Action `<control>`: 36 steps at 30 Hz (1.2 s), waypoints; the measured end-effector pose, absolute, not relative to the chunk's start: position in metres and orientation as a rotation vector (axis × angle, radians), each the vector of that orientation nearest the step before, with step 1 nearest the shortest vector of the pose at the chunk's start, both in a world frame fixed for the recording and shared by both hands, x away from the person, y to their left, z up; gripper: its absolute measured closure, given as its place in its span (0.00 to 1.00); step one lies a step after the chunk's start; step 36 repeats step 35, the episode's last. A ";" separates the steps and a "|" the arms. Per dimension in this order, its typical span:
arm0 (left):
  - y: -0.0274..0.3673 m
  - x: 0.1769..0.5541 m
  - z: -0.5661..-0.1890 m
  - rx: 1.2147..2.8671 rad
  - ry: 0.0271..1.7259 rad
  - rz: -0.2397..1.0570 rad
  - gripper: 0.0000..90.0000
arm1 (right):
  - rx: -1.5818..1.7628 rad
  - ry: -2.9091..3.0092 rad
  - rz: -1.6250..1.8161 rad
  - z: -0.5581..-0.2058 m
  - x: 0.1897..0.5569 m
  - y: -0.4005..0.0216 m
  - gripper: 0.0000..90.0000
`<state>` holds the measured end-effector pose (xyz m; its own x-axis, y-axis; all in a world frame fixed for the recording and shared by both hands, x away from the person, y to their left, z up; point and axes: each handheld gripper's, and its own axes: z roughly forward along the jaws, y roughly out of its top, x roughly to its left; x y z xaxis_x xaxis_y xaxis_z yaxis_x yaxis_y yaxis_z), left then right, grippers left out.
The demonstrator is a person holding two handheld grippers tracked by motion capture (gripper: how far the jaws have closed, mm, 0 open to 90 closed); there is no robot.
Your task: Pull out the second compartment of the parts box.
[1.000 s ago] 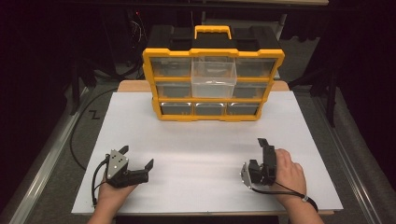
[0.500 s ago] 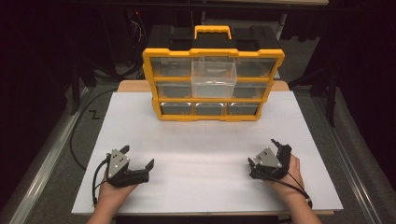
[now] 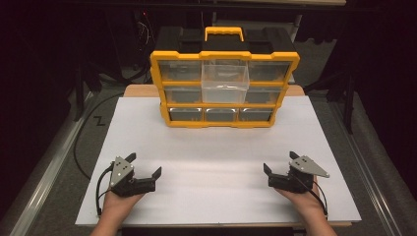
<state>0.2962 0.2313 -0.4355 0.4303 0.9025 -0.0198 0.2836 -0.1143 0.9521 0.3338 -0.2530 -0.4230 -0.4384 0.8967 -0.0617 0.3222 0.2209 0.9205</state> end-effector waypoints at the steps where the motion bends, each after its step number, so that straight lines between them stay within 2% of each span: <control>1: 0.232 0.296 -0.435 1.640 1.052 0.742 0.00 | 1.140 1.871 1.242 -0.422 0.332 -0.255 0.02; 10: 0.231 0.296 -0.436 1.639 1.053 0.732 0.00 | 1.227 1.729 1.540 -0.419 0.324 -0.270 0.01; 16: 0.228 0.295 -0.436 1.643 1.062 0.755 0.00 | 1.148 1.810 1.413 -0.426 0.329 -0.265 0.01; 36: 0.231 0.294 -0.436 1.643 1.078 0.776 0.00 | 1.099 1.770 1.409 -0.419 0.326 -0.267 0.01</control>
